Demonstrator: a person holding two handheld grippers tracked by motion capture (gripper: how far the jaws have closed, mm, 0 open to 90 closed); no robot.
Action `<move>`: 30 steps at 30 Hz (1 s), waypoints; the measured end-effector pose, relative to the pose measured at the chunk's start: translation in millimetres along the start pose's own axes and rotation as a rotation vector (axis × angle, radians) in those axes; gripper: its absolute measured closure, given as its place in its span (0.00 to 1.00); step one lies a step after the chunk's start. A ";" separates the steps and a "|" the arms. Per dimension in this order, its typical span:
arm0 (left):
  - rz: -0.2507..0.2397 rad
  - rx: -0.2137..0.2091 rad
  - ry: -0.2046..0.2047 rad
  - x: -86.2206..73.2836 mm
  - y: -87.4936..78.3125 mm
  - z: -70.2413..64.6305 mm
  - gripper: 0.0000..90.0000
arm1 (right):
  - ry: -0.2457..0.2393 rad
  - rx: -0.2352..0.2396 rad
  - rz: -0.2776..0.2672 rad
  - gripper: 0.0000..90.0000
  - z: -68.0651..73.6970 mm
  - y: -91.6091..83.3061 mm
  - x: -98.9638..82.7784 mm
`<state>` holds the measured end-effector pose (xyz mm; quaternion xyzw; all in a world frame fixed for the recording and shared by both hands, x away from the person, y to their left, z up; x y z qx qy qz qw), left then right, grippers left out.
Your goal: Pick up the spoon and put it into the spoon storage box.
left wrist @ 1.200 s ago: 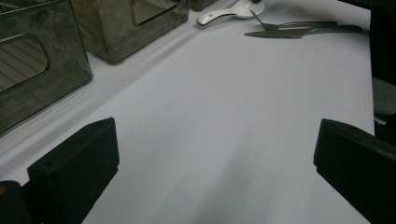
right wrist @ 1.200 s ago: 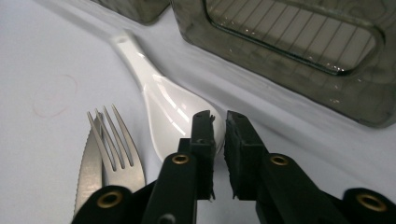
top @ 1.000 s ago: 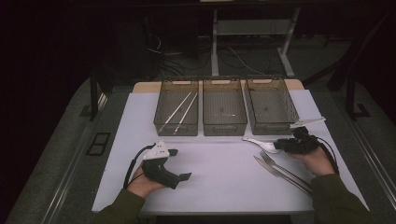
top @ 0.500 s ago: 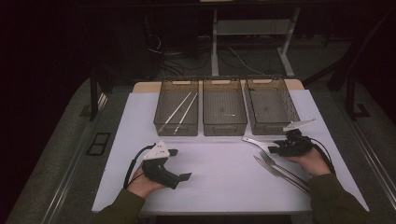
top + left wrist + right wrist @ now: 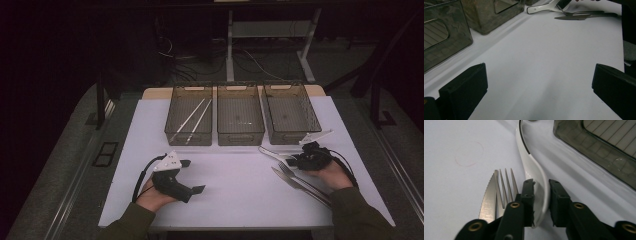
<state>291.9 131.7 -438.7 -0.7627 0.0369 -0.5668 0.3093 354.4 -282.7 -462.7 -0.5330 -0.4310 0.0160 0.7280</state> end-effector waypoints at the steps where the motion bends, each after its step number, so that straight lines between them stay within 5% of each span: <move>1: 0.001 0.000 0.001 0.0 0.0 0.0 0.00 | -0.001 0.002 -0.001 0.86 -0.1 -0.6 0.0; 14: -0.002 -0.005 0.016 -0.8 -0.5 1.1 0.00 | -0.007 -0.024 -0.019 0.91 -0.2 -4.0 2.0; 30: -0.002 -0.022 0.029 -4.5 -5.1 4.1 0.00 | 0.038 -0.038 -0.134 0.91 -10.3 -27.2 5.6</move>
Point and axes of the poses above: each handheld gripper's, and its own axes: y roughly forward along the jaws, x roughly out of its top, z roughly to its left, the point moved 3 cm from there along y, roughly forward along the jaws, and after that the axes turned 4 degrees about -x, right-handed, at the moved point
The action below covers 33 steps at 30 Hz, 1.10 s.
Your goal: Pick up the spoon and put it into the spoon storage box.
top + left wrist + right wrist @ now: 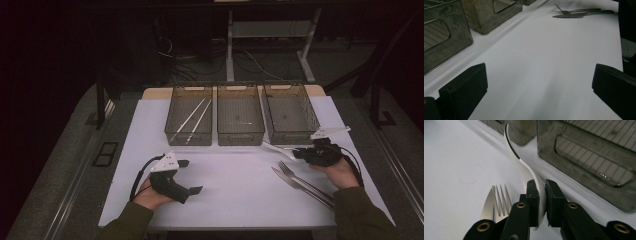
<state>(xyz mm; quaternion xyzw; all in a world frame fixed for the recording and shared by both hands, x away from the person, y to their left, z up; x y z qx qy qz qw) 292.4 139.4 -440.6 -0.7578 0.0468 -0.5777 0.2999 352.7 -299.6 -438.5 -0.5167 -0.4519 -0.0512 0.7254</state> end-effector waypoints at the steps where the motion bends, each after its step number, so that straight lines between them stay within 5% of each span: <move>1: 0.003 0.003 0.002 -0.6 -0.3 0.5 0.00 | 0.003 0.000 -0.007 0.91 -0.1 -1.5 0.7; 12: 0.002 0.001 -0.003 -3.7 -1.1 -0.5 0.00 | 0.025 0.037 -0.080 0.91 0.9 -14.6 12.7; 20: 0.008 -0.008 0.005 -2.5 1.6 -3.2 0.00 | 0.016 0.041 -0.138 0.90 5.7 -19.8 38.0; 33: 0.006 -0.014 0.007 -2.1 2.2 -3.7 0.00 | -0.013 0.016 -0.135 0.90 16.4 -5.6 77.5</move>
Point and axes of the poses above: each handheld gripper's, and its own axes: y roughly forward along the jaws, x roughly out of its top, z roughly to its left, the point moved 3 cm from there along y, roughly forward along the jaws, and after that the axes turned 4 degrees about -x, right-handed, at the moved point
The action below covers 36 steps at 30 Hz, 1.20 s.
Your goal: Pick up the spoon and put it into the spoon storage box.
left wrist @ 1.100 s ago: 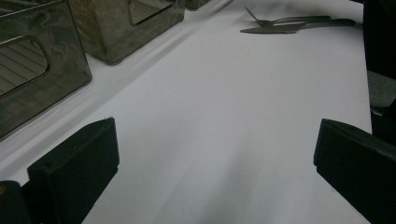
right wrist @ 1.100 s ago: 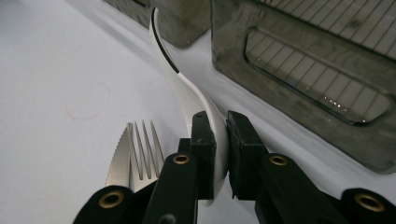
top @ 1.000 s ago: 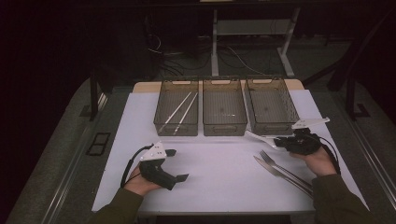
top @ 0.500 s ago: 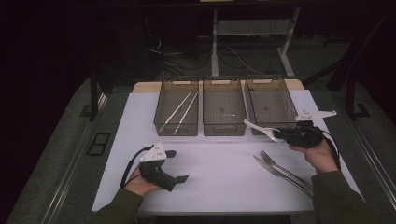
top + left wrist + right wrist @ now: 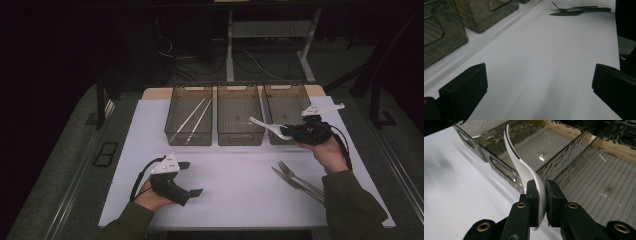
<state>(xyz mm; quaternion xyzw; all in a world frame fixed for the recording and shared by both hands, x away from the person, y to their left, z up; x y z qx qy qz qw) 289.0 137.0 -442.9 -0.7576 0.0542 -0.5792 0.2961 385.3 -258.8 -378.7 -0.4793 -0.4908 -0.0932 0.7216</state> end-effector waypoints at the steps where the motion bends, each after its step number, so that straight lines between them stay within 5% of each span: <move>1: 0.000 0.000 0.001 0.1 0.0 -0.1 0.00 | -0.001 -0.001 0.002 0.91 0.6 1.0 3.1; 17: 0.000 -0.006 0.001 0.3 0.3 -0.5 0.00 | -0.023 -0.015 0.031 0.90 8.2 37.6 38.6; 36: -0.008 -0.013 0.000 0.6 0.4 -1.1 0.00 | -0.036 -0.012 0.128 0.90 23.3 95.4 47.0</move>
Point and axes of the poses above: each handheld gripper's, and its own axes: y roughly forward along the jaws, x roughly out of its top, z roughly to its left, the point moved 3 cm from there along y, roughly forward along the jaws, and after that the axes turned 4 degrees about -x, right-handed, at the moved point
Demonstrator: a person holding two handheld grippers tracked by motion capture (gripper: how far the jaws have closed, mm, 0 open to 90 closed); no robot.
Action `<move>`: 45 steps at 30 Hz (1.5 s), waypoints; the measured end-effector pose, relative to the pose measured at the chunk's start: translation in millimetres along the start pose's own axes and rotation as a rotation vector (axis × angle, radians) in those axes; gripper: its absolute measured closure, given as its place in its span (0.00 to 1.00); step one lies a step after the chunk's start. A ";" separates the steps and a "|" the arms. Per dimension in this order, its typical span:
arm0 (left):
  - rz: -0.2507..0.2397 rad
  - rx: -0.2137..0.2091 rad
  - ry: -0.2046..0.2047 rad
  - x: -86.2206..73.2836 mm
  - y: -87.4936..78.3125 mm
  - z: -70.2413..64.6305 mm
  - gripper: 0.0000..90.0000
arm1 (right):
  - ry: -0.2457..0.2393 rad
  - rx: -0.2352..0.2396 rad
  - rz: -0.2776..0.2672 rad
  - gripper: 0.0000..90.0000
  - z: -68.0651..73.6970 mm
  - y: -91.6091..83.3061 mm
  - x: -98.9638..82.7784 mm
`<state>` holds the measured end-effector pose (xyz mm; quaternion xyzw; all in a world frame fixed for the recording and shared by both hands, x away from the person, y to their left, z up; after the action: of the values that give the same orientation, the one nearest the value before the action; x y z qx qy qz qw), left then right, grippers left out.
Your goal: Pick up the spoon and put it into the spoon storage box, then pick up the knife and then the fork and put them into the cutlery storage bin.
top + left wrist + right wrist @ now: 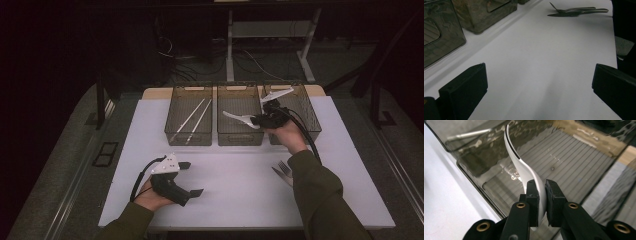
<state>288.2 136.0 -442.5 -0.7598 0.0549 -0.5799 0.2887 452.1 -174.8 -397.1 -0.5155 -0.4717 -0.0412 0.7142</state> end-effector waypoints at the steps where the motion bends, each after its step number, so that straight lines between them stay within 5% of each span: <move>1: 0.003 0.000 0.001 0.0 -0.2 0.0 0.00 | -0.004 0.000 0.009 0.90 1.0 2.5 -0.7; 7: 0.002 0.000 0.004 0.0 -0.5 0.0 0.00 | -0.017 0.015 0.034 0.88 3.6 10.4 -3.6; 13: 0.000 0.001 0.001 0.1 -0.4 -0.1 0.00 | 0.005 0.042 -0.003 0.78 3.7 6.1 -1.4; 30: 0.004 0.003 0.003 0.1 -0.3 -0.2 0.00 | 0.058 0.087 -0.098 0.49 -1.3 -28.5 -6.3; 45: 0.003 0.005 0.000 -0.2 -0.3 -0.5 0.00 | 0.068 0.116 -0.157 0.45 -5.0 -61.3 -36.0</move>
<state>287.7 136.2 -442.4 -0.7589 0.0545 -0.5798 0.2914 402.0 -222.6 -380.2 -0.4330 -0.4879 -0.0871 0.7529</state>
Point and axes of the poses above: each handheld gripper's, and its own axes: y roughly forward along the jaws, x roughly out of its top, z roughly to its left, the point moved 3 cm from there along y, roughly forward along the jaws, and after that the axes turned 4 degrees about -x, right-handed, at the moved point
